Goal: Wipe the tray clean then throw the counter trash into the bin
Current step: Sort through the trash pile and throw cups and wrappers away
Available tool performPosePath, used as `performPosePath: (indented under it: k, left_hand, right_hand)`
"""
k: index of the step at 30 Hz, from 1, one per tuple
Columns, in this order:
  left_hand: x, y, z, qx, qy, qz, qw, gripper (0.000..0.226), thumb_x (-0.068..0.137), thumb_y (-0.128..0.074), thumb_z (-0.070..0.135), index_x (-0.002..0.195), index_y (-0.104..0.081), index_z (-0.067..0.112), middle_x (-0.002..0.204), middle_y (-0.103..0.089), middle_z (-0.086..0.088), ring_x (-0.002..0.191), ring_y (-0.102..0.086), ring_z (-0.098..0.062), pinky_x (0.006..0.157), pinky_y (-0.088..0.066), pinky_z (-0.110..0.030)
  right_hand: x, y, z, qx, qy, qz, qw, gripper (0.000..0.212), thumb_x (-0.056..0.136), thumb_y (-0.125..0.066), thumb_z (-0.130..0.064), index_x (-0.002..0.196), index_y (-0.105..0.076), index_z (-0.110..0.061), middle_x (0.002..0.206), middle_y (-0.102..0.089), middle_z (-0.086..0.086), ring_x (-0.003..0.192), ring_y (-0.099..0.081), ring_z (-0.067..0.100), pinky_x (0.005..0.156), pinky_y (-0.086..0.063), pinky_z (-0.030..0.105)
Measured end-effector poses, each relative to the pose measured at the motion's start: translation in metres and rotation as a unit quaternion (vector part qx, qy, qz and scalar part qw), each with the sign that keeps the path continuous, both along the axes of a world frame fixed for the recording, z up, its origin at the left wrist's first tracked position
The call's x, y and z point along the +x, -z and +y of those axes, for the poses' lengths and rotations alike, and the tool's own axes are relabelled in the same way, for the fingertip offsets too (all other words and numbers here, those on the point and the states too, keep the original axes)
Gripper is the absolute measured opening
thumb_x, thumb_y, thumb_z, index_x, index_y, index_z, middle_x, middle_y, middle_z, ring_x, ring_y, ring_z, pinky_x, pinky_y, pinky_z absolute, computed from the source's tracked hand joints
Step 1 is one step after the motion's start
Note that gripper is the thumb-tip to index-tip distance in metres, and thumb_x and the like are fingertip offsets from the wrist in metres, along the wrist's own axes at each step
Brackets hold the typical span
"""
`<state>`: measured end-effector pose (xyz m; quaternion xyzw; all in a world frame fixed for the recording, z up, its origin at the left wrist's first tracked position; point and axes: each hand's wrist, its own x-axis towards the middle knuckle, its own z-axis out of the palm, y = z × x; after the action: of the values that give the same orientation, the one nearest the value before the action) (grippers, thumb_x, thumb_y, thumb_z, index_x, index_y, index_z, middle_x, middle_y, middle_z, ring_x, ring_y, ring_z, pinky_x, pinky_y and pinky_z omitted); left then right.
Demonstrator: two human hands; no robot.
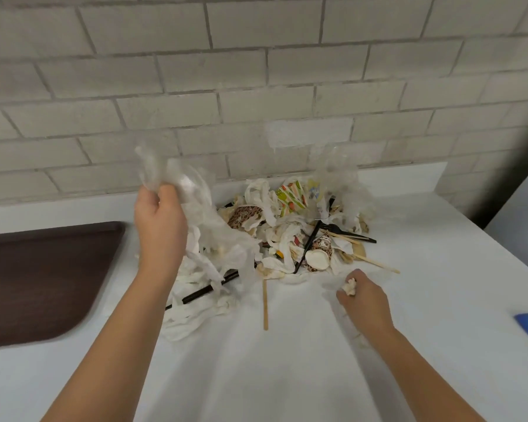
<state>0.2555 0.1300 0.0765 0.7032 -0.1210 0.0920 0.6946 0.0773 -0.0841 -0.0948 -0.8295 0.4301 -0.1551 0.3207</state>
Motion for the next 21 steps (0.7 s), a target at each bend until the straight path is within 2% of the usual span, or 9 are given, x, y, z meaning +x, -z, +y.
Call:
performPosePath:
  k: [3,6,10,12,13,15,17,19,21]
  left_hand:
    - [-0.014,-0.003,-0.015,-0.049,0.027,0.04,0.998,0.024,0.087,-0.038,0.017,0.065,-0.033,0.023,0.058,-0.03,0.006,0.05,-0.029,-0.009,0.048,-0.027,-0.027]
    - [-0.038,-0.002,-0.038,-0.104,0.059,0.092,0.989,0.026,0.088,-0.039,0.016,0.065,-0.031,0.022,0.057,-0.03,0.006,0.05,-0.029,-0.01,0.047,-0.026,-0.027]
    - [-0.095,0.004,-0.08,-0.129,0.133,0.151,0.971,0.01,0.088,-0.04,0.013,0.079,-0.04,0.013,0.064,-0.037,-0.002,0.051,-0.037,-0.011,0.046,-0.033,-0.02]
    - [-0.133,0.015,-0.102,-0.128,0.172,0.189,0.958,0.004,0.087,-0.042,0.016,0.089,-0.046,0.014,0.077,-0.043,-0.009,0.064,-0.044,-0.017,0.056,-0.038,-0.026]
    - [-0.154,0.021,-0.113,-0.131,0.189,0.207,0.951,0.006,0.087,-0.043,0.017,0.09,-0.048,0.016,0.082,-0.045,-0.007,0.07,-0.044,-0.019,0.06,-0.039,-0.03]
    - [-0.202,0.036,-0.134,-0.123,0.205,0.225,0.944,0.008,0.088,-0.043,0.017,0.089,-0.05,0.014,0.08,-0.046,-0.008,0.069,-0.047,-0.018,0.059,-0.041,-0.03]
    - [-0.256,0.051,-0.153,-0.121,0.209,0.243,0.939,0.01,0.091,-0.041,0.014,0.086,-0.049,0.01,0.07,-0.048,-0.004,0.061,-0.05,-0.013,0.052,-0.042,-0.023]
    - [-0.312,0.068,-0.169,-0.112,0.218,0.268,0.932,0.013,0.093,-0.041,0.015,0.084,-0.048,0.01,0.068,-0.048,-0.001,0.061,-0.049,-0.012,0.051,-0.043,-0.021]
    - [-0.366,0.086,-0.184,-0.104,0.221,0.282,0.928,0.016,0.095,-0.042,0.018,0.089,-0.054,0.01,0.073,-0.056,-0.002,0.067,-0.056,-0.013,0.058,-0.047,-0.022]
  right_hand:
    - [-0.022,-0.015,-0.004,0.095,0.06,-0.126,0.986,0.01,0.083,-0.063,-0.016,0.086,-0.053,-0.015,0.071,-0.063,0.004,0.065,-0.06,0.023,0.056,-0.044,0.028]
    - [-0.055,-0.04,-0.011,0.179,0.107,-0.249,0.946,0.015,0.082,-0.064,-0.01,0.073,-0.053,-0.016,0.063,-0.054,-0.001,0.059,-0.052,0.016,0.053,-0.043,0.019]
    - [-0.111,-0.07,-0.018,0.3,0.101,-0.37,0.873,0.021,0.081,-0.063,-0.003,0.072,-0.05,-0.017,0.066,-0.054,-0.001,0.063,-0.059,0.015,0.066,-0.054,0.03]
    - [-0.144,-0.077,-0.022,0.32,0.07,-0.408,0.852,0.027,0.077,-0.064,0.0,0.068,-0.047,-0.018,0.061,-0.05,-0.003,0.061,-0.057,0.014,0.071,-0.055,0.035]
    - [-0.16,-0.079,-0.024,0.322,0.059,-0.42,0.846,0.028,0.077,-0.063,0.001,0.066,-0.047,-0.019,0.061,-0.048,-0.003,0.062,-0.055,0.014,0.073,-0.055,0.036]
    - [-0.197,-0.08,-0.027,0.326,0.053,-0.43,0.84,0.026,0.08,-0.061,0.003,0.072,-0.054,-0.02,0.063,-0.053,-0.003,0.062,-0.058,0.013,0.067,-0.057,0.032]
    - [-0.236,-0.077,-0.03,0.317,0.053,-0.411,0.853,0.025,0.08,-0.063,-0.004,0.086,-0.063,-0.028,0.069,-0.063,-0.006,0.065,-0.063,0.014,0.06,-0.055,0.025]
    - [-0.28,-0.069,-0.032,0.301,0.033,-0.376,0.876,0.027,0.075,-0.069,-0.027,0.1,-0.066,-0.038,0.086,-0.069,-0.006,0.083,-0.067,0.018,0.074,-0.054,0.028]
    - [-0.323,-0.056,-0.034,0.294,-0.004,-0.345,0.891,0.045,0.065,-0.069,-0.047,0.109,-0.063,-0.045,0.099,-0.067,0.003,0.097,-0.063,0.026,0.088,-0.049,0.039]
